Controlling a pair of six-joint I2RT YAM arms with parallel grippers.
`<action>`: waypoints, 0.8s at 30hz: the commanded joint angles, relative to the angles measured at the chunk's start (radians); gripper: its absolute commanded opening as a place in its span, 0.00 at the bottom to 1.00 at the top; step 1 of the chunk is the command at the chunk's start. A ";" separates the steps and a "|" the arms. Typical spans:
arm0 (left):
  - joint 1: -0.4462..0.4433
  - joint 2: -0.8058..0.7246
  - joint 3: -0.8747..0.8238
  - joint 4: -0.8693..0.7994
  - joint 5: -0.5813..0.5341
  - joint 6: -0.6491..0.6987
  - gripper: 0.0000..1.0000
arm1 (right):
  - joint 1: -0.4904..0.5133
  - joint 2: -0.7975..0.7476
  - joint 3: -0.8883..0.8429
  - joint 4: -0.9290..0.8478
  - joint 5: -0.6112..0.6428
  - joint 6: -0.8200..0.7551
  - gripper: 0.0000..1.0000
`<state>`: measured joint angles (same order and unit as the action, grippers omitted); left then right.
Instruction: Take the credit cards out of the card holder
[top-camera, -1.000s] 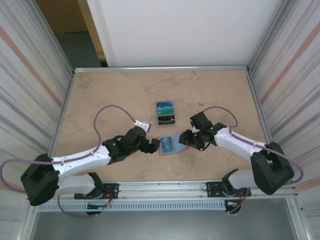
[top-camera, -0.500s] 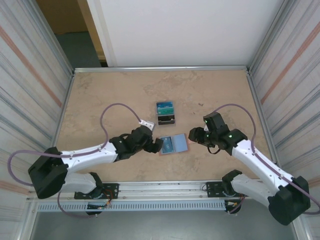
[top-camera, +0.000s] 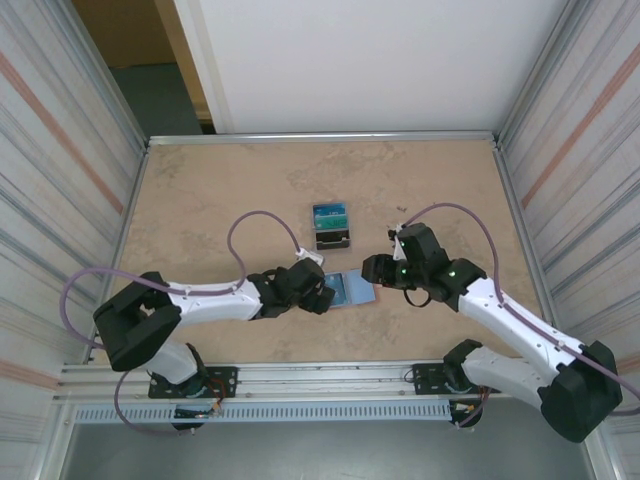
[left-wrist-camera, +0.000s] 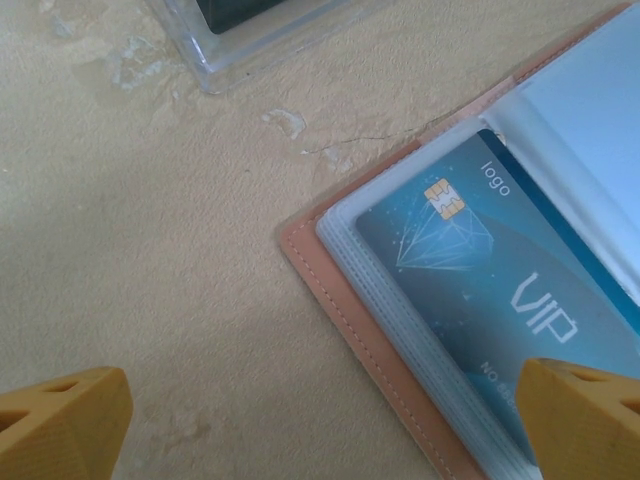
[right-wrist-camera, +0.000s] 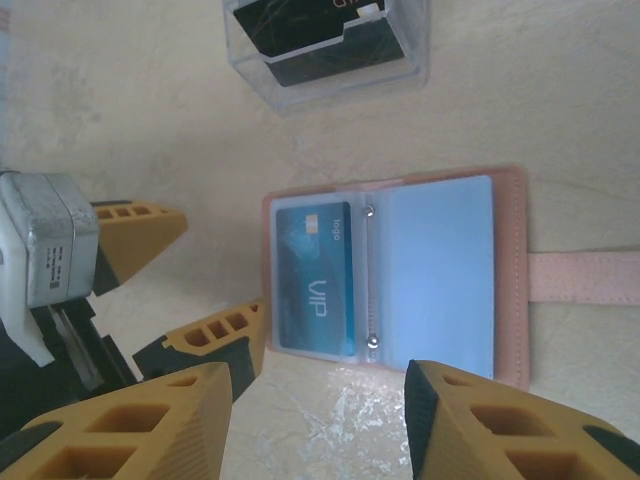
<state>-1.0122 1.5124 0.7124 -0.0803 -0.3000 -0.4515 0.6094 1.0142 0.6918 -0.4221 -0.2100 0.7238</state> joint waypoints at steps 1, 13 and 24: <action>-0.003 0.023 0.011 0.040 -0.014 -0.020 0.99 | 0.009 0.039 -0.015 0.066 -0.029 -0.011 0.47; 0.032 0.080 -0.005 0.070 0.017 -0.011 0.99 | 0.010 0.223 -0.023 0.199 -0.146 0.025 0.23; 0.045 0.064 -0.016 0.057 0.043 -0.012 0.99 | -0.005 0.385 -0.060 0.324 -0.225 0.079 0.17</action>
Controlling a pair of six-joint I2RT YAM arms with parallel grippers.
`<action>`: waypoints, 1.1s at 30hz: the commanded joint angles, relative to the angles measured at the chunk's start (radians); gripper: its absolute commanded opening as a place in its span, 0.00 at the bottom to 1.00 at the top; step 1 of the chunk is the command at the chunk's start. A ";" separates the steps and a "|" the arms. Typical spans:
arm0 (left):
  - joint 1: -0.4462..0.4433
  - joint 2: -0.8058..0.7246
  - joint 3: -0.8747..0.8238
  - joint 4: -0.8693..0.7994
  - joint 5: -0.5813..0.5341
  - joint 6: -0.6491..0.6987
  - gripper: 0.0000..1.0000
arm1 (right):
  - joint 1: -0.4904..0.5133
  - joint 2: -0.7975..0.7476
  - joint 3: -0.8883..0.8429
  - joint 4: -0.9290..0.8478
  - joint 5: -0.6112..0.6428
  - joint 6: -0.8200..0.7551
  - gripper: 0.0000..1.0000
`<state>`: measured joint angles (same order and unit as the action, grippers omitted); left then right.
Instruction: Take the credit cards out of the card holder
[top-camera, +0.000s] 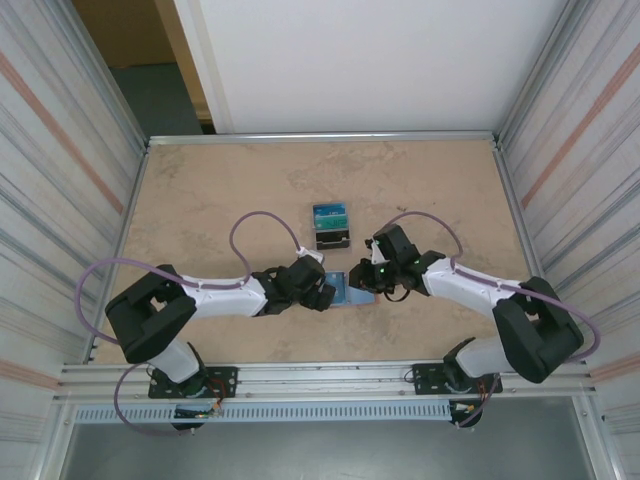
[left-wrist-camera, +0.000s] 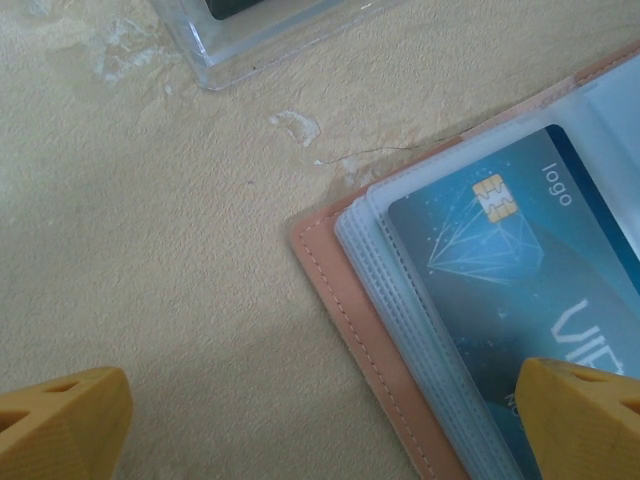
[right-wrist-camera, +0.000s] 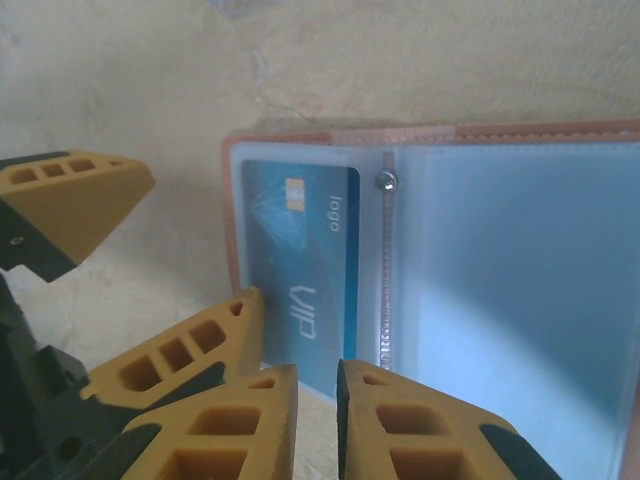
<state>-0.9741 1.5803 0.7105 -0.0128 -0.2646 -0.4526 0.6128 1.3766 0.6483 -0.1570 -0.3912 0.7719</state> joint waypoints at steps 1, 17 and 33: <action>0.008 -0.004 -0.012 -0.014 0.011 -0.013 0.99 | -0.011 0.035 -0.023 0.071 -0.052 0.035 0.17; 0.014 -0.036 -0.002 -0.052 -0.004 -0.037 0.99 | -0.028 0.093 -0.032 0.089 -0.084 0.028 0.17; 0.014 0.030 0.023 -0.087 0.001 -0.055 0.99 | -0.053 0.161 -0.063 0.181 -0.141 0.039 0.16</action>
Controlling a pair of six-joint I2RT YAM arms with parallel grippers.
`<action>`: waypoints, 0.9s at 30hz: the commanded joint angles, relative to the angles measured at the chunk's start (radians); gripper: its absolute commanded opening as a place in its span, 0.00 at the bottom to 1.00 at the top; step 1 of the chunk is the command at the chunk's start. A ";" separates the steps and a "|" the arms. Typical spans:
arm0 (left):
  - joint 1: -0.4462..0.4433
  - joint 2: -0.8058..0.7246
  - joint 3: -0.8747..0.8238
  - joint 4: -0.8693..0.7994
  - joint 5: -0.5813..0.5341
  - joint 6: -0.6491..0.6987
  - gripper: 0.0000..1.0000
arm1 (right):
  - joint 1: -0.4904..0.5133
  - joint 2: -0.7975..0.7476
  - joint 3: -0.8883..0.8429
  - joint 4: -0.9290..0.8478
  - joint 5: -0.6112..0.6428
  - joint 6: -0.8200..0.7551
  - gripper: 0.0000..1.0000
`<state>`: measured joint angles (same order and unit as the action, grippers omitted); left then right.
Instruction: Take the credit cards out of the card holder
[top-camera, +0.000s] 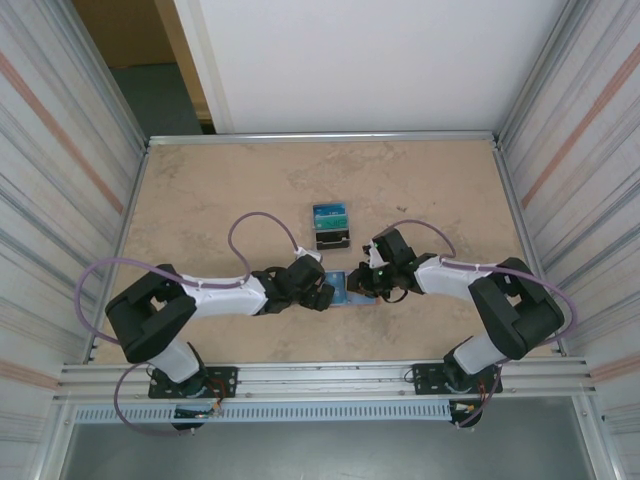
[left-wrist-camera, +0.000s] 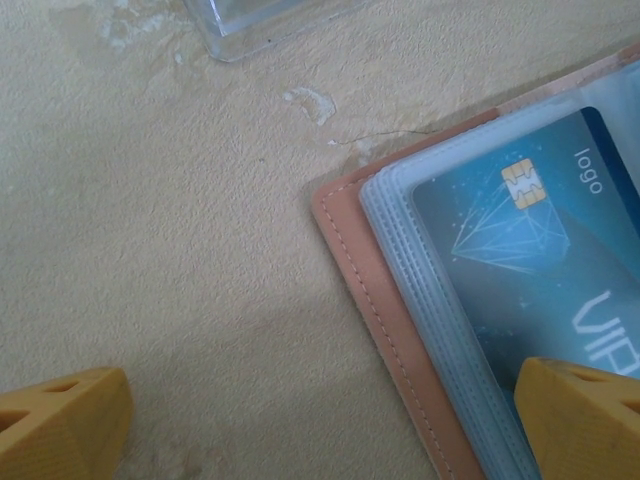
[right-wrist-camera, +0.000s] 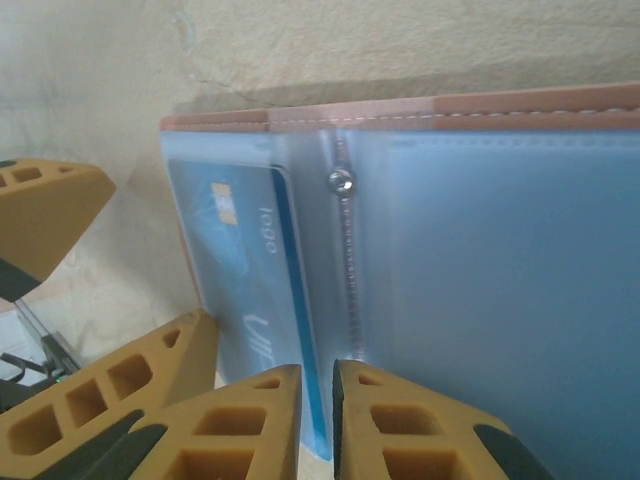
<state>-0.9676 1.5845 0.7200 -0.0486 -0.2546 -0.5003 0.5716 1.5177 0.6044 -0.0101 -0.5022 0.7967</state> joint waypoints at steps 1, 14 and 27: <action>0.007 0.027 0.016 -0.055 -0.008 -0.007 0.99 | -0.012 0.023 -0.023 0.045 -0.039 0.016 0.16; 0.007 0.032 0.019 -0.054 0.006 -0.011 0.99 | -0.015 0.069 -0.043 0.143 -0.098 0.035 0.13; 0.007 0.029 0.019 -0.057 0.008 -0.011 0.99 | -0.016 -0.007 -0.052 0.111 -0.077 0.016 0.15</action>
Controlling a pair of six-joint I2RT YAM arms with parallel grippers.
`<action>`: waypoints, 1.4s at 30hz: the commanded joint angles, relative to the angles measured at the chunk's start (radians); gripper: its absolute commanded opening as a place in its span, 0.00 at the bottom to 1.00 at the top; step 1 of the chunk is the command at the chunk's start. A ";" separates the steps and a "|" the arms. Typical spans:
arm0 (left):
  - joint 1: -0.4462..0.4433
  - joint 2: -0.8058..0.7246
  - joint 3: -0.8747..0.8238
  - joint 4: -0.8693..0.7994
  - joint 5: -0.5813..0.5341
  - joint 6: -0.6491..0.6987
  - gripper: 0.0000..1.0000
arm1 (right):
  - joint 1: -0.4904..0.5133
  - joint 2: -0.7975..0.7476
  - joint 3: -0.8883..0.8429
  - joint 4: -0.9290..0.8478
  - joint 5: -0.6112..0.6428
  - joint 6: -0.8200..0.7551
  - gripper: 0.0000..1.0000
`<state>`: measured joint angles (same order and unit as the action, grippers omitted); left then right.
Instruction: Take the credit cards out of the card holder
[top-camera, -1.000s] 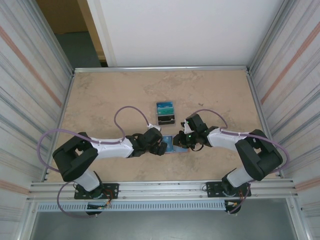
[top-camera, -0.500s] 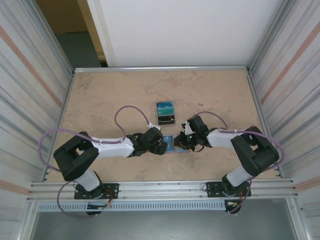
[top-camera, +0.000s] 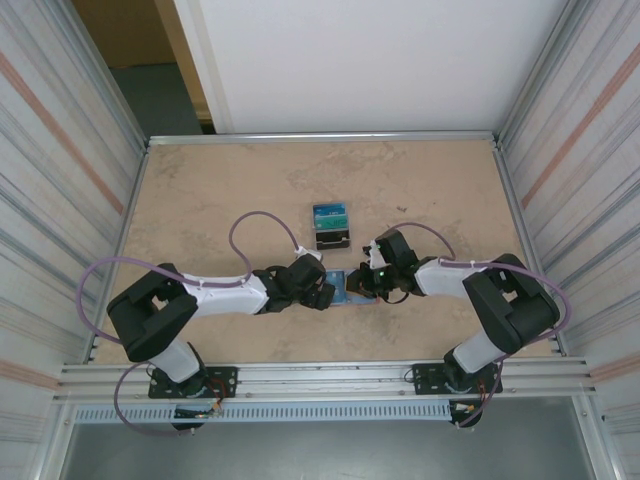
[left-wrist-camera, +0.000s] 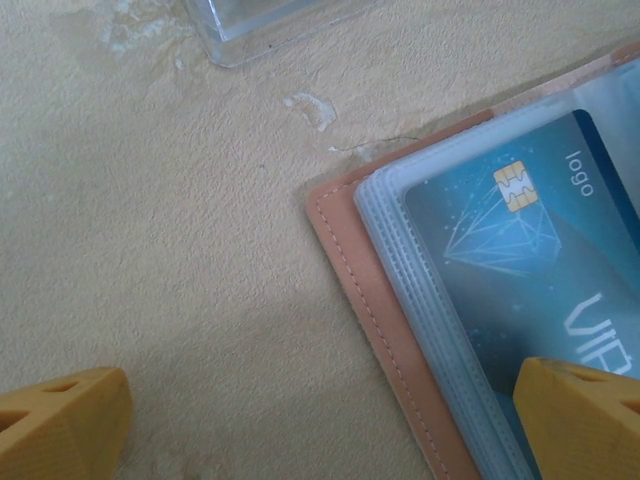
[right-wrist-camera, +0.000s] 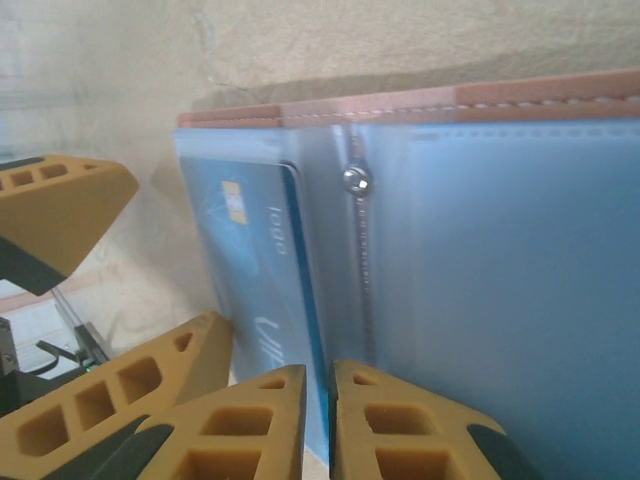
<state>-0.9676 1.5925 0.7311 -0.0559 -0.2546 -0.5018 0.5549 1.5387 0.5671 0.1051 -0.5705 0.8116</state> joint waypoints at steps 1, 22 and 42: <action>0.007 0.021 0.008 -0.050 0.008 -0.010 0.99 | 0.001 -0.026 -0.015 -0.001 -0.010 0.001 0.15; 0.007 0.036 0.019 -0.048 0.021 -0.001 0.99 | -0.004 0.035 -0.036 0.123 -0.070 0.034 0.10; 0.011 0.022 0.012 -0.077 -0.006 0.002 0.99 | -0.036 -0.008 -0.068 0.072 -0.023 0.005 0.00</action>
<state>-0.9630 1.5990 0.7444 -0.0711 -0.2466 -0.5014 0.5343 1.5528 0.5026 0.2337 -0.6037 0.8330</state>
